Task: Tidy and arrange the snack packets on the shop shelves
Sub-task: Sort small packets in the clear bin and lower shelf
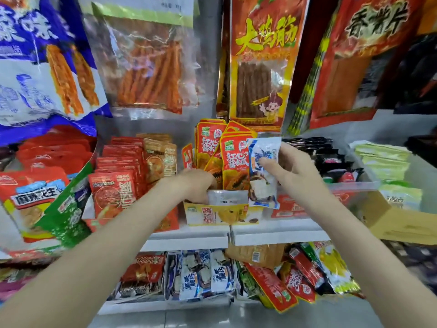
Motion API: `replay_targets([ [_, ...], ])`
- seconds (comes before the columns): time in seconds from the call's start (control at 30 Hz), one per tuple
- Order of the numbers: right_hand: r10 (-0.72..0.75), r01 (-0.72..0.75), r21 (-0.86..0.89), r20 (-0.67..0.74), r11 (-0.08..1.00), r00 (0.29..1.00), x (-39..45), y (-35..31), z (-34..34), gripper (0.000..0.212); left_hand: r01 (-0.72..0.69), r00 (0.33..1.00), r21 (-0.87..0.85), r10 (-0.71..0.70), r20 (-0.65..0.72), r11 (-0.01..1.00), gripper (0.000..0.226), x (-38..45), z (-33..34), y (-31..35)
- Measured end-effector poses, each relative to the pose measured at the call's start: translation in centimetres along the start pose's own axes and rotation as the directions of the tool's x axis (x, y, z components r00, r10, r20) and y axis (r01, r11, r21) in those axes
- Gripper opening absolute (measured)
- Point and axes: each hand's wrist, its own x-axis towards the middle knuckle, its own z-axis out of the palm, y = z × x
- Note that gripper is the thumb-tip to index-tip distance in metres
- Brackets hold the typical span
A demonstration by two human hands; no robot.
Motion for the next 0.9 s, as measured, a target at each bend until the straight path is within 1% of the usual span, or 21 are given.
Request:
replay_targets([
  [0.07,-0.021,0.021,-0.032,0.010,0.999,1.000,-0.4,0.3,-0.1,0.020,0.012,0.991,-0.083,-0.023,-0.135,0.996,0.030,-1.1,-1.5,0.4],
  [0.13,0.015,-0.016,0.097,0.004,0.995,1.000,-0.8,0.2,-0.4,0.017,-0.045,0.953,-0.121,0.006,-0.302,0.992,0.016,-3.1,-2.6,0.1],
  [0.17,0.056,-0.054,0.206,-0.002,0.977,0.998,-1.1,0.1,-0.6,0.018,-0.085,0.914,-0.143,0.020,-0.404,0.986,0.016,-4.3,-2.7,-0.2],
  [0.2,0.120,-0.108,0.322,-0.017,0.941,0.993,-1.5,0.0,-0.8,0.021,-0.142,0.841,-0.148,0.040,-0.539,0.979,0.023,-5.6,-2.3,-0.5],
  [0.23,0.208,-0.177,0.406,-0.034,0.897,0.978,-1.8,0.0,-1.1,0.029,-0.193,0.750,-0.115,0.071,-0.658,0.974,0.030,-7.0,-1.6,-0.5],
  [0.27,0.304,-0.250,0.485,-0.036,0.838,0.952,-2.2,-0.1,-1.5,0.034,-0.234,0.660,-0.063,0.111,-0.743,0.970,0.035,-8.4,-0.5,-0.3],
  [0.3,0.370,-0.306,0.542,-0.011,0.783,0.929,-2.6,-0.6,-1.8,0.030,-0.250,0.597,-0.021,0.137,-0.790,0.968,0.037,-9.8,0.8,0.1],
  [0.33,0.425,-0.385,0.524,0.048,0.760,0.904,-2.4,-1.1,-1.6,0.025,-0.257,0.556,0.024,0.168,-0.814,0.966,0.037,-11.0,2.0,0.5],
  [0.37,0.398,-0.408,0.483,0.128,0.775,0.908,-2.8,-1.0,-1.7,0.021,-0.260,0.536,0.064,0.199,-0.821,0.964,0.032,-12.0,2.7,0.8],
  [0.4,0.340,-0.387,0.454,0.185,0.803,0.922,-3.8,-0.8,-1.9,0.020,-0.263,0.519,0.100,0.228,-0.824,0.960,0.027,-12.8,3.1,1.1],
  [0.43,0.352,-0.429,0.461,0.246,0.777,0.903,-3.9,-0.9,-1.2,0.026,-0.262,0.507,0.118,0.241,-0.828,0.958,0.026,-13.4,3.5,1.3],
  [0.47,0.366,-0.490,0.399,0.348,0.775,0.863,-4.3,-0.9,-0.5,0.031,-0.258,0.499,0.114,0.234,-0.835,0.959,0.028,-13.8,3.9,1.3],
  [0.5,0.386,-0.526,0.303,0.416,0.795,0.823,-5.2,-1.7,0.3,0.030,-0.247,0.510,0.081,0.201,-0.837,0.966,0.029,-14.4,4.4,1.6],
  [0.53,0.427,-0.586,0.260,0.474,0.768,0.770,-6.0,-2.6,1.3,0.025,-0.227,0.550,0.025,0.149,-0.821,0.974,0.031,-15.0,4.9,2.1],
  [0.6,0.400,-0.582,0.233,0.530,0.779,0.748,-7.8,-2.9,2.8,0.012,-0.118,0.700,-0.052,0.046,-0.713,0.992,0.038,-16.2,6.4,3.5],
  [0.63,0.382,-0.609,0.307,0.555,0.732,0.739,-8.9,-3.5,3.6,0.009,-0.048,0.777,-0.052,0.004,-0.630,0.997,0.044,-16.3,7.5,4.0],
  [0.67,0.343,-0.612,0.353,0.585,0.708,0.735,-10.0,-3.3,4.0,0.015,0.014,0.826,-0.039,-0.034,-0.563,0.999,0.050,-16.3,8.6,4.5],
  [0.7,0.320,-0.616,0.332,0.628,0.715,0.710,-11.0,-3.0,4.2,0.025,0.038,0.849,-0.020,-0.043,-0.527,0.999,0.053,-16.3,9.5,4.9],
  [0.77,0.318,-0.604,0.240,0.674,0.760,0.667,-11.9,-2.0,5.0,0.029,0.025,0.840,-0.050,-0.048,-0.540,0.998,0.052,-16.4,10.6,5.5],
  [0.83,0.359,-0.569,0.150,0.642,0.808,0.678,-12.7,-1.0,5.6,0.023,-0.049,0.817,-0.164,-0.054,-0.574,0.985,0.044,-16.2,11.9,5.5],
  [0.9,0.436,-0.577,0.093,0.562,0.811,0.703,-13.4,0.6,6.0,0.020,-0.081,0.804,-0.330,-0.134,-0.579,0.940,0.040,-15.6,13.0,5.7],
])
